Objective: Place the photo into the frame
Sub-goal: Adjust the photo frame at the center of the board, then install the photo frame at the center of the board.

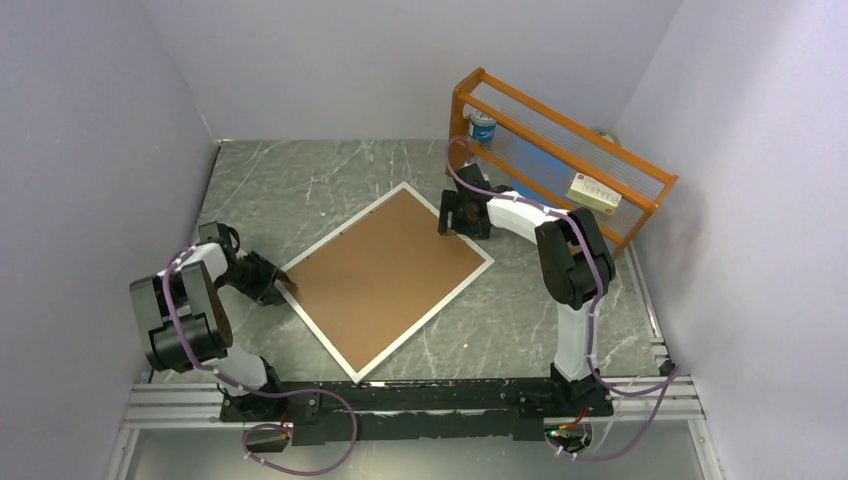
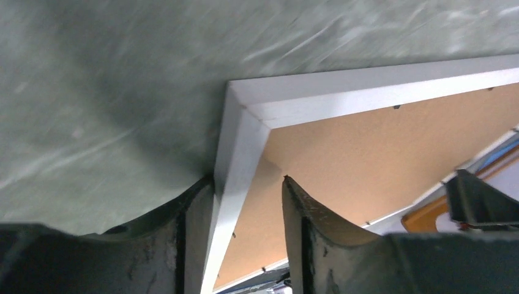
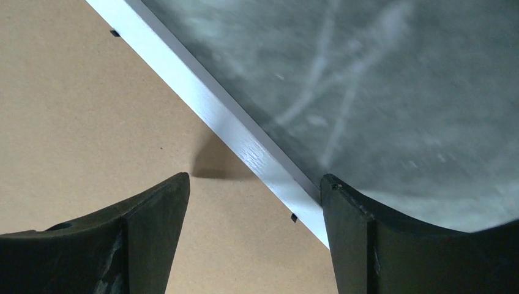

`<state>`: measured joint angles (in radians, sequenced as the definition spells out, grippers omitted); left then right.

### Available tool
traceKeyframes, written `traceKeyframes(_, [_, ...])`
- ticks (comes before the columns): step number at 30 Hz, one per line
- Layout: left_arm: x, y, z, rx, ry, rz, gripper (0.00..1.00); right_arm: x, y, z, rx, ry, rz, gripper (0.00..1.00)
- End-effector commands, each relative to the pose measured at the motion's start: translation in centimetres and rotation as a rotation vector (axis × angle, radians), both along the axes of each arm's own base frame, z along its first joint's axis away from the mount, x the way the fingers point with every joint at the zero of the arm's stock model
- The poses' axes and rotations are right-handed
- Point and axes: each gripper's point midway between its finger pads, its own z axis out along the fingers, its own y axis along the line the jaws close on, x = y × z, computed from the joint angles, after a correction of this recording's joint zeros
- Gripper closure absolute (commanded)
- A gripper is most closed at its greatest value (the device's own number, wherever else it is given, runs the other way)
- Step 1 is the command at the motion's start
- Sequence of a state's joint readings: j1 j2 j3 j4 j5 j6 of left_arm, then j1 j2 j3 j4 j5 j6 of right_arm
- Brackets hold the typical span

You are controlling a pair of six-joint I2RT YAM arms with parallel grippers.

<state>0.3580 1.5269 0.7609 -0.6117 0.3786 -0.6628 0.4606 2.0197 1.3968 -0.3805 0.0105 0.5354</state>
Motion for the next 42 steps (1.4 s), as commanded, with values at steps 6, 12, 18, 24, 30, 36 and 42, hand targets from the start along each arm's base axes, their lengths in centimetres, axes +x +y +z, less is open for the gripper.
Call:
traceKeyframes(6, [6.4,-1.9,1.8,-0.170,-0.161,-0.141,0.60,-4.6,2.7,4.4,-0.043,-0.036,-0.026,0.14])
traceKeyframes(12, [5.9,-0.9,1.3,-0.107,-0.117,-0.139,0.65,-5.4,10.3,8.9,0.087,-0.158,0.210,0.17])
traceKeyframes(18, [3.5,-1.1,-0.4,-0.097,-0.036,-0.134,0.75,-9.9,22.3,10.4,0.363,-0.106,0.526,0.23])
traceKeyframes(24, [3.7,-1.1,-0.4,-0.102,-0.041,-0.142,0.84,-13.2,29.7,11.3,0.695,0.025,0.732,0.60])
traceKeyframes(30, [3.7,-1.2,-0.8,-0.109,-0.025,-0.149,0.95,-15.9,33.3,9.2,0.809,0.198,0.861,0.75])
traceKeyframes(36, [3.2,-1.0,-1.4,-0.101,0.004,-0.142,0.97,-16.5,34.2,6.9,0.811,0.277,0.854,0.79])
traceKeyframes(42, [3.0,-1.1,-1.8,-0.108,0.019,-0.136,0.97,-16.6,34.5,5.6,0.837,0.319,0.833,0.81])
